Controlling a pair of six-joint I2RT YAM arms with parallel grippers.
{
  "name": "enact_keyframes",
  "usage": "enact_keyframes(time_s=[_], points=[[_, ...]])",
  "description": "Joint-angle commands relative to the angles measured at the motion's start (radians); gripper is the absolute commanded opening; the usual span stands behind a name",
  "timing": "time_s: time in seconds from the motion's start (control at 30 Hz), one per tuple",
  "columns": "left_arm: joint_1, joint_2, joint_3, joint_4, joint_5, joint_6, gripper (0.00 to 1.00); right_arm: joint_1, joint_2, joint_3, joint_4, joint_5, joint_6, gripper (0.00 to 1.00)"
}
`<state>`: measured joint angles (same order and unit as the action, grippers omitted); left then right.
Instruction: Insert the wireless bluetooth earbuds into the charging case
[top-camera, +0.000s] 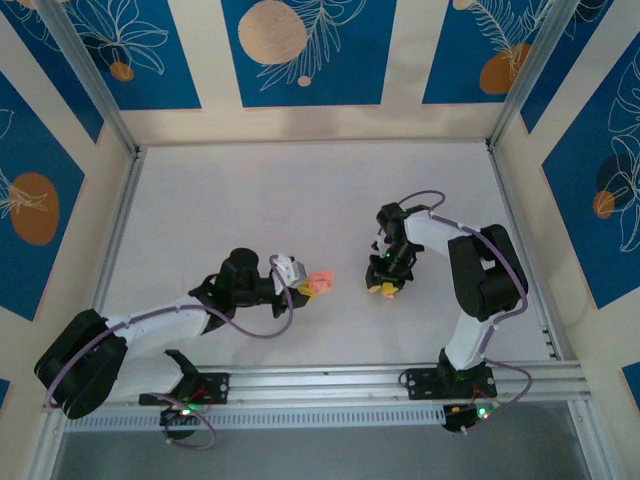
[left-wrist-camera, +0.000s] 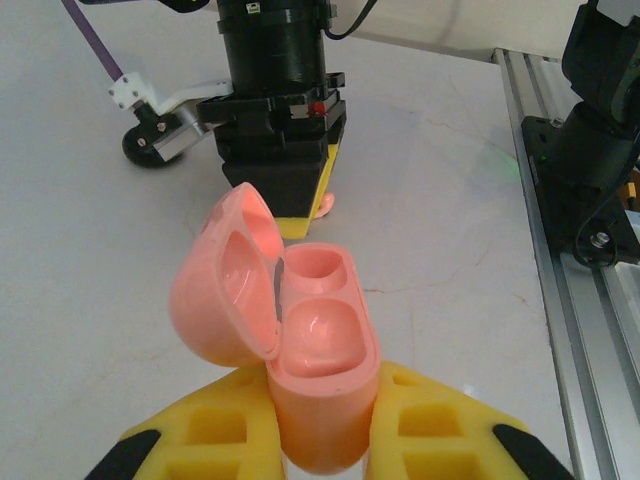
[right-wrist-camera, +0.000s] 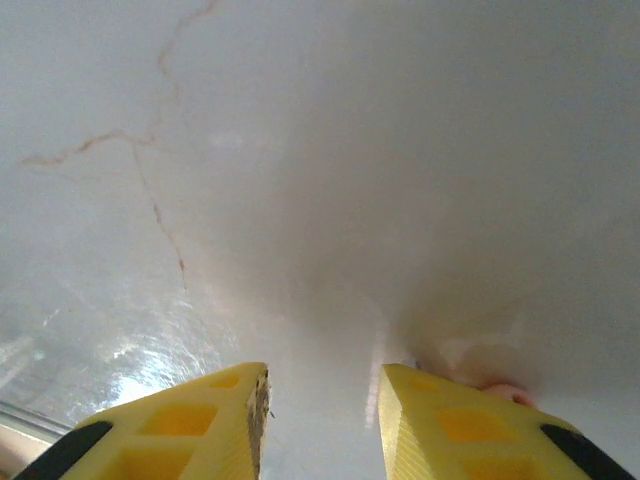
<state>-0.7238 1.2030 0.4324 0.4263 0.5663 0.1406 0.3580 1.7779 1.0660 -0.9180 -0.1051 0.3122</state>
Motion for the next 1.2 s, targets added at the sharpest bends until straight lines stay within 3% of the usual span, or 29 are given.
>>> enact_keyframes(time_s=[0.0, 0.17, 0.33, 0.63, 1.17], points=[[0.009, -0.023, 0.002, -0.007, -0.003, 0.020, 0.14, 0.018, 0.009, 0.018, -0.070, -0.021, -0.027, 0.35], [0.009, -0.030, 0.002, -0.014, -0.003, 0.020, 0.14, 0.045, -0.030, 0.033, -0.116, -0.022, -0.026, 0.35], [0.009, -0.032, -0.003, -0.011, -0.003, 0.018, 0.14, 0.030, -0.112, 0.038, -0.123, -0.051, 0.069, 0.38], [0.009, -0.031, -0.005, -0.009, 0.000, 0.024, 0.14, -0.043, -0.244, -0.152, -0.039, -0.058, 0.246, 0.50], [0.010, -0.034, -0.003, -0.019, -0.009, 0.024, 0.14, -0.080, -0.125, -0.165, 0.101, -0.023, 0.231, 0.50]])
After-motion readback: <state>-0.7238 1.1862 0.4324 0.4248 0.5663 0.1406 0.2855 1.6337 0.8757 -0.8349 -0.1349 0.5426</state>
